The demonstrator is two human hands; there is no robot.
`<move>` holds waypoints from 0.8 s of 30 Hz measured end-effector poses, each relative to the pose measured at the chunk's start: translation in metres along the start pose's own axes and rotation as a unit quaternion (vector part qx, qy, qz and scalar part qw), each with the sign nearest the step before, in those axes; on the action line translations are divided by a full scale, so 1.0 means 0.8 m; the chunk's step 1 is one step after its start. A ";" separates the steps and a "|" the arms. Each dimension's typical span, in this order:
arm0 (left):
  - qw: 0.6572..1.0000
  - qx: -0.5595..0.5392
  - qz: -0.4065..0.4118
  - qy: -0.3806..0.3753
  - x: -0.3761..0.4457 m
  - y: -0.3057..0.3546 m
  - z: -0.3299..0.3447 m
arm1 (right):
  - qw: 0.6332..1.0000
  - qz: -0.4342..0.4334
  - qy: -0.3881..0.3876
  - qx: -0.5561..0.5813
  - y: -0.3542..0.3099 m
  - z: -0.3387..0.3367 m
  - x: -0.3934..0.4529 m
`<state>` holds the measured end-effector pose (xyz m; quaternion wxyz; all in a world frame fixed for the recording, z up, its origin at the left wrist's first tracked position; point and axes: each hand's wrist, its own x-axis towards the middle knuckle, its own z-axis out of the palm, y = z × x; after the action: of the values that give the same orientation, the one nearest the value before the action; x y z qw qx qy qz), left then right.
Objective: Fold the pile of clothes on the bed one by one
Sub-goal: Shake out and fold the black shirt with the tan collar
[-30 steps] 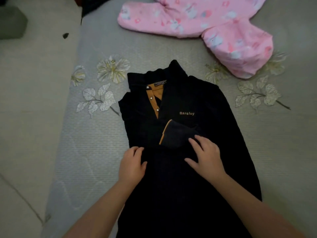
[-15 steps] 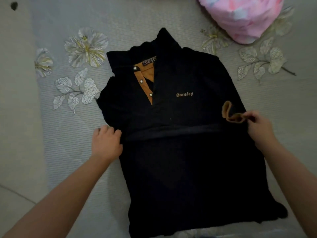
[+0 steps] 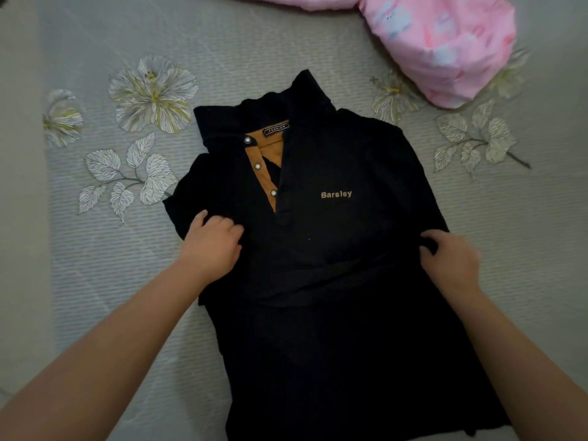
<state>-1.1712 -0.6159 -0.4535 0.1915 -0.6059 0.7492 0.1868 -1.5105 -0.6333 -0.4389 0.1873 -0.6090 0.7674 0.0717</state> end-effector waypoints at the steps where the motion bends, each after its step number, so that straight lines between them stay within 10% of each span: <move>1: 0.999 0.018 0.003 -0.035 0.002 -0.004 0.008 | 0.998 -0.038 0.034 0.034 0.000 -0.008 0.001; 4: 0.993 -0.114 -0.029 0.019 -0.010 -0.027 0.004 | 0.971 -0.101 0.104 0.190 -0.008 -0.037 0.002; 10: 0.908 -0.327 -0.235 0.113 -0.017 -0.075 -0.003 | 0.840 0.045 0.065 0.537 -0.040 -0.053 0.048; 19: 0.984 -0.023 -0.175 -0.020 0.012 -0.108 0.006 | 0.799 0.107 0.032 0.591 -0.037 -0.044 0.104; 24: 0.965 -0.038 -0.099 0.241 -0.001 -0.067 -0.007 | 0.842 0.073 0.042 0.532 -0.030 -0.048 0.108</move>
<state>-1.1193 -0.6287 -0.4507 0.0001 -0.7108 0.7021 0.0439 -1.5112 -0.7311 -0.4332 0.4442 -0.3602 0.7372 -0.3599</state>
